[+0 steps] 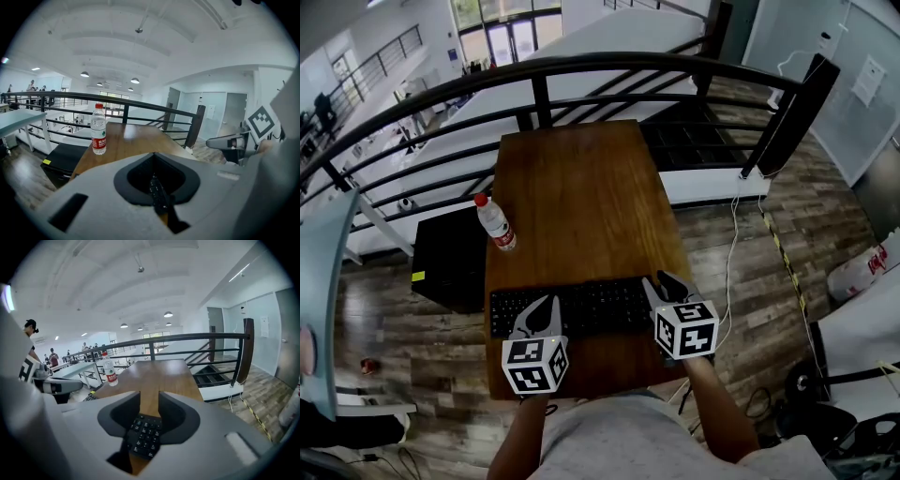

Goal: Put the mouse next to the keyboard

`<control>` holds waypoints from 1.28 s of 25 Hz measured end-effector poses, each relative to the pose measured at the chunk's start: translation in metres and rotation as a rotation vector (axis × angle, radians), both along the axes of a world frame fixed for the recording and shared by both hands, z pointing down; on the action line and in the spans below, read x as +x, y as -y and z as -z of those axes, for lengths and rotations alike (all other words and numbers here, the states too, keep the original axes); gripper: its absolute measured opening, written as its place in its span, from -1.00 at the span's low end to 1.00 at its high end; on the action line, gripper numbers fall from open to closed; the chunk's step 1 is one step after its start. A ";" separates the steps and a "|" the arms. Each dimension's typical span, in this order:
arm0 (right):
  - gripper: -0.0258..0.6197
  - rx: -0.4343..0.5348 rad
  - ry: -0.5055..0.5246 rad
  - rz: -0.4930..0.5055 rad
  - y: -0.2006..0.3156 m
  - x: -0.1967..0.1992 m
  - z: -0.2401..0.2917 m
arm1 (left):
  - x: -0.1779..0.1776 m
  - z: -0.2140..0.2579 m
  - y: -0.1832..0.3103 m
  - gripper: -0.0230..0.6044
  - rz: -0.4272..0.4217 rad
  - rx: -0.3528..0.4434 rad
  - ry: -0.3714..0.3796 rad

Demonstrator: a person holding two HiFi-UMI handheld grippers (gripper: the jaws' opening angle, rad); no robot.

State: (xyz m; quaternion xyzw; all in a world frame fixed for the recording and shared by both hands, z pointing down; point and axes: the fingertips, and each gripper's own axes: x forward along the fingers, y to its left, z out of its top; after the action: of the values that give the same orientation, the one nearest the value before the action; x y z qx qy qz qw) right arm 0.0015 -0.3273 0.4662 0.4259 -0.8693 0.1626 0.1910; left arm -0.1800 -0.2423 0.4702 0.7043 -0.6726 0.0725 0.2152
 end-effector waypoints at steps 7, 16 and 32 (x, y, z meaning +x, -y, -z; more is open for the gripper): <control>-0.68 0.100 0.046 0.024 -0.019 -0.011 0.026 | -0.006 0.007 -0.010 -0.95 0.005 0.016 0.003; -0.89 0.134 0.069 0.051 -0.037 -0.019 0.032 | -0.009 0.012 -0.020 -0.95 0.006 0.021 0.009; -0.89 0.138 0.077 0.067 -0.047 -0.024 0.032 | -0.009 0.011 -0.026 -0.95 0.000 0.022 0.012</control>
State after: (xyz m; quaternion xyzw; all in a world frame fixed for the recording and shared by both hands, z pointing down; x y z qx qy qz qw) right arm -0.0224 -0.2806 0.4341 0.4022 -0.8989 0.1122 0.1331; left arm -0.1886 -0.2163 0.4590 0.7061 -0.6748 0.0692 0.2033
